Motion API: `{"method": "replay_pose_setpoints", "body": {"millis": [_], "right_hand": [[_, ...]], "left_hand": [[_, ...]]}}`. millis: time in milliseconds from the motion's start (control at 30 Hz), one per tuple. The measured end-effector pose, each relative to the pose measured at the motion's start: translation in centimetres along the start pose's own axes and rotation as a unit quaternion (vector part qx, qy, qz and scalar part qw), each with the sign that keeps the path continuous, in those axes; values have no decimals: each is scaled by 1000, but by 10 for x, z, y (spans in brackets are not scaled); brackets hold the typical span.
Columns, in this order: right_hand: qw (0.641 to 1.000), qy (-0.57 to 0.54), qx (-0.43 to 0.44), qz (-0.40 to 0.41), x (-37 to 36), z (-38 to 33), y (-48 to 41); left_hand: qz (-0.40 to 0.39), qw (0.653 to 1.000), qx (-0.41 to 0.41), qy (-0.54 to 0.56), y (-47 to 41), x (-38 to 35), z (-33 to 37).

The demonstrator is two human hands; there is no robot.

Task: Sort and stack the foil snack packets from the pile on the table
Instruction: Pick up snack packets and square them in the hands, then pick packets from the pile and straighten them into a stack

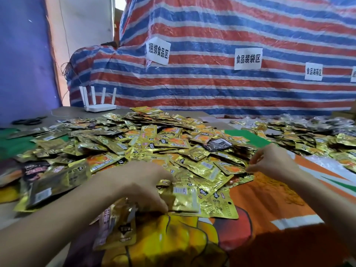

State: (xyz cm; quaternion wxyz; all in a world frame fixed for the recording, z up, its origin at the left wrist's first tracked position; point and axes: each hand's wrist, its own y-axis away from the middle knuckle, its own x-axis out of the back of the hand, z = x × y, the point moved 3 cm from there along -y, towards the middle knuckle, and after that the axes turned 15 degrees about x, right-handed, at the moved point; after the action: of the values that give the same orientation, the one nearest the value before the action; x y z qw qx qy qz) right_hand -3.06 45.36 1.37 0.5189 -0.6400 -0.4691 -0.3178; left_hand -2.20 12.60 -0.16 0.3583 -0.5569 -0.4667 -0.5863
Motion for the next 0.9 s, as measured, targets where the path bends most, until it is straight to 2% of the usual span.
{"method": "replay_pose_setpoints", "body": {"millis": [100,233,300,367,433,500,600,733,833,900], "right_hand": [[999,-6,41,-2,-14,-24,-6],[993,55,98,-33,-37,-64,-8],[983,90,155,-44,-50,-85,-11],[974,82,189,-97,-65,-102,-15],[968,87,197,-127,-75,-113,-19],[965,107,202,-129,-80,-119,-24],[960,138,198,-142,-82,-130,-29],[975,131,165,-71,-85,-135,-32],[975,162,148,-26,-88,-130,-30],[973,172,152,36,-84,-127,-30]], "left_hand": [[24,1000,-11,14,-1,9,3],[46,999,-11,6,-1,5,11],[38,997,26,59,-6,8,10],[68,991,83,81,-12,11,8],[85,985,141,59,-20,11,6],[69,980,178,56,-24,14,4],[72,980,181,45,-28,20,2],[125,968,217,9,-35,14,0],[112,951,287,0,-35,3,-7],[132,949,285,29,-32,6,-12]]}}
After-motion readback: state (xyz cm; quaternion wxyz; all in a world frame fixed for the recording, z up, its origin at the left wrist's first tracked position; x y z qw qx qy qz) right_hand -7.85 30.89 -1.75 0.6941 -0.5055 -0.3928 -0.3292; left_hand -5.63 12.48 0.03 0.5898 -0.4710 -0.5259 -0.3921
